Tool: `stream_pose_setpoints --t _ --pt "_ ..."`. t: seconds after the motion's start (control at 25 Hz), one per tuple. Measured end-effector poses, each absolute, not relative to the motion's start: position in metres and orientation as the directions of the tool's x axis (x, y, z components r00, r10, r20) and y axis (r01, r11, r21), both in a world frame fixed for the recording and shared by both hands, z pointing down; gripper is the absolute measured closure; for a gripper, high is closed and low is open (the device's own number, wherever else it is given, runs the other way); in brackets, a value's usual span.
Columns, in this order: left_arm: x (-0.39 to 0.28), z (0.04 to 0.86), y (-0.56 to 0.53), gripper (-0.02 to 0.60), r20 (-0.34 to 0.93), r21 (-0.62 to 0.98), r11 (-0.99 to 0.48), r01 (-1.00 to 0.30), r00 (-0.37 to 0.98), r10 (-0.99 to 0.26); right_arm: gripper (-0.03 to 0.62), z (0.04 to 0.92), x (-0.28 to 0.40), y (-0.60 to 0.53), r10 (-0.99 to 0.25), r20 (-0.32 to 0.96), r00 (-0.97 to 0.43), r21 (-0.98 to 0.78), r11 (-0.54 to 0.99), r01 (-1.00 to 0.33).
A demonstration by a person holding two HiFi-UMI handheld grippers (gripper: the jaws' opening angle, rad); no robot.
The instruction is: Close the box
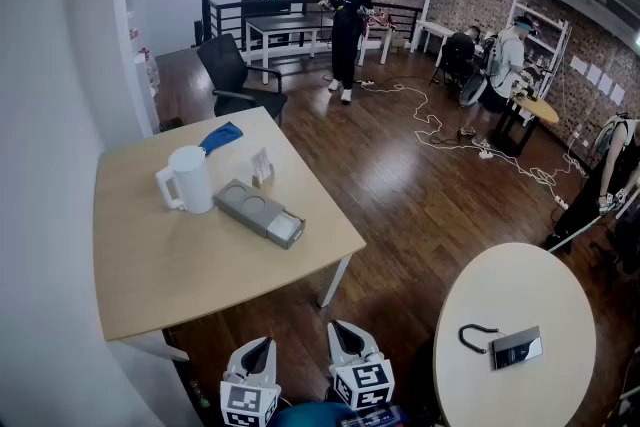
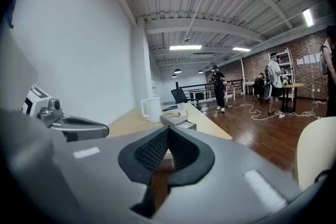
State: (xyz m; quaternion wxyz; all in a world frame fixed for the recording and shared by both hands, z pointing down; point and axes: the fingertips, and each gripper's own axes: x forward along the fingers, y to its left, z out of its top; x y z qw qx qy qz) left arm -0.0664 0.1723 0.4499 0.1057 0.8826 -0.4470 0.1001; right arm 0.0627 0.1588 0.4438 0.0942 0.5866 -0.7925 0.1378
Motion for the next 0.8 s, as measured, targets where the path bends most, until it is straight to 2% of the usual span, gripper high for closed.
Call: stream_pose_setpoints --t 0.4,0.8 --pt "-0.110 0.456 0.163 0.595 0.260 0.100 -0.557 -0.824 0.562 -0.785 0.600 0.445 0.028 0.151 -0.907 0.319 -0.274 -0.086 0.261 -0.962" --pt "-0.114 0.469 0.119 0.595 0.303 0.095 -0.530 -0.843 0.532 -0.791 0.600 0.460 0.024 0.094 -0.891 0.336 -0.306 -0.125 0.280 -0.952"
